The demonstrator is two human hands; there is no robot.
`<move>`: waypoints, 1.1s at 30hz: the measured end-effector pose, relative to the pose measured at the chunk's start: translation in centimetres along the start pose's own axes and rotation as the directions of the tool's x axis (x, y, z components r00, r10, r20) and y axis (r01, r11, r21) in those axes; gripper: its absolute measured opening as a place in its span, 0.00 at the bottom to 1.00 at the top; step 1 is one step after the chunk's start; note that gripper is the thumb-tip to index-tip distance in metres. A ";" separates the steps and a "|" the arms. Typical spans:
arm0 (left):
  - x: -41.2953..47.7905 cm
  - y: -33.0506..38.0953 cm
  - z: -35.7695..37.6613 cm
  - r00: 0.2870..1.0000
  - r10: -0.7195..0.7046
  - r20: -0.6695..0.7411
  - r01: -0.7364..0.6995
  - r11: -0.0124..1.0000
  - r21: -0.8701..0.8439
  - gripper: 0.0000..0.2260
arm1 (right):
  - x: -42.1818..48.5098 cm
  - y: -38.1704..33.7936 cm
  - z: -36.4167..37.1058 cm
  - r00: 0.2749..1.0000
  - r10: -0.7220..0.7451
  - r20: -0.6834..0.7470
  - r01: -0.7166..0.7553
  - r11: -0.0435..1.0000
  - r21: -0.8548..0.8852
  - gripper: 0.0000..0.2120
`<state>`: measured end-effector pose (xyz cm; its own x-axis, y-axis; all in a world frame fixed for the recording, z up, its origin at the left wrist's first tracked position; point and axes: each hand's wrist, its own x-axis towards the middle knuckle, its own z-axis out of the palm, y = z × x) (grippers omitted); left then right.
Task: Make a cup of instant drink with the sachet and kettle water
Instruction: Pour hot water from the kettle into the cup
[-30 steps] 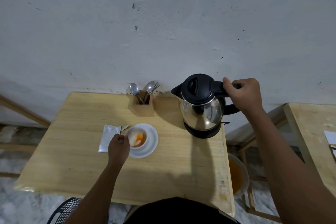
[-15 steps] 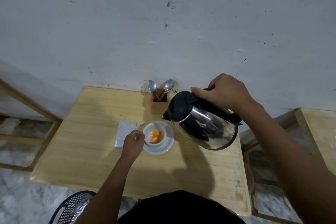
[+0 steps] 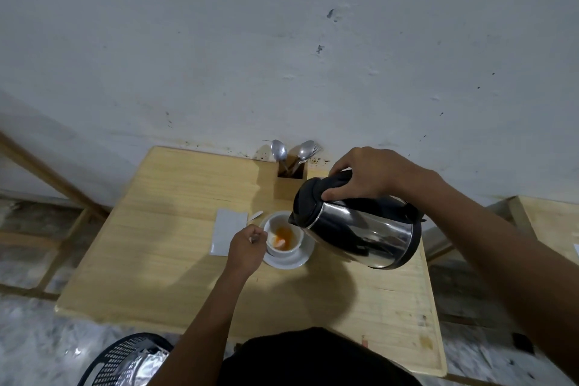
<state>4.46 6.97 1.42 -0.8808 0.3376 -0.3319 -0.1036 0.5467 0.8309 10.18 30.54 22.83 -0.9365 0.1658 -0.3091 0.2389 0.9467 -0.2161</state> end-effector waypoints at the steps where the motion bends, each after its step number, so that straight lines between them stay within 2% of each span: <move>1: 0.0 0.0 0.0 1.000 0.009 0.004 -0.009 1.000 0.011 0.06 | 0.1 -0.2 -0.1 1.000 -0.006 0.020 0.006 1.000 -0.006 0.24; 7: 0.1 0.3 -0.3 1.000 0.016 0.021 -0.017 0.999 0.041 0.07 | 1.2 -1.6 -0.6 0.994 -0.008 0.110 0.017 0.997 -0.082 0.25; 14: 0.1 0.5 -0.4 1.000 0.014 0.020 -0.015 0.999 0.049 0.07 | 1.9 -2.5 -1.5 0.991 -0.012 0.133 0.033 0.988 -0.153 0.24; 33: 0.0 0.9 -0.5 1.000 -0.006 0.023 0.005 0.999 0.038 0.06 | 2.4 -3.5 -2.2 0.982 -0.017 0.188 0.052 0.983 -0.179 0.23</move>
<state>4.07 7.03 2.36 -0.8691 0.3520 -0.3474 -0.0905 0.5775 0.8114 6.53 28.28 24.91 -0.8756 0.0943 -0.4738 0.1404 0.9881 -0.0628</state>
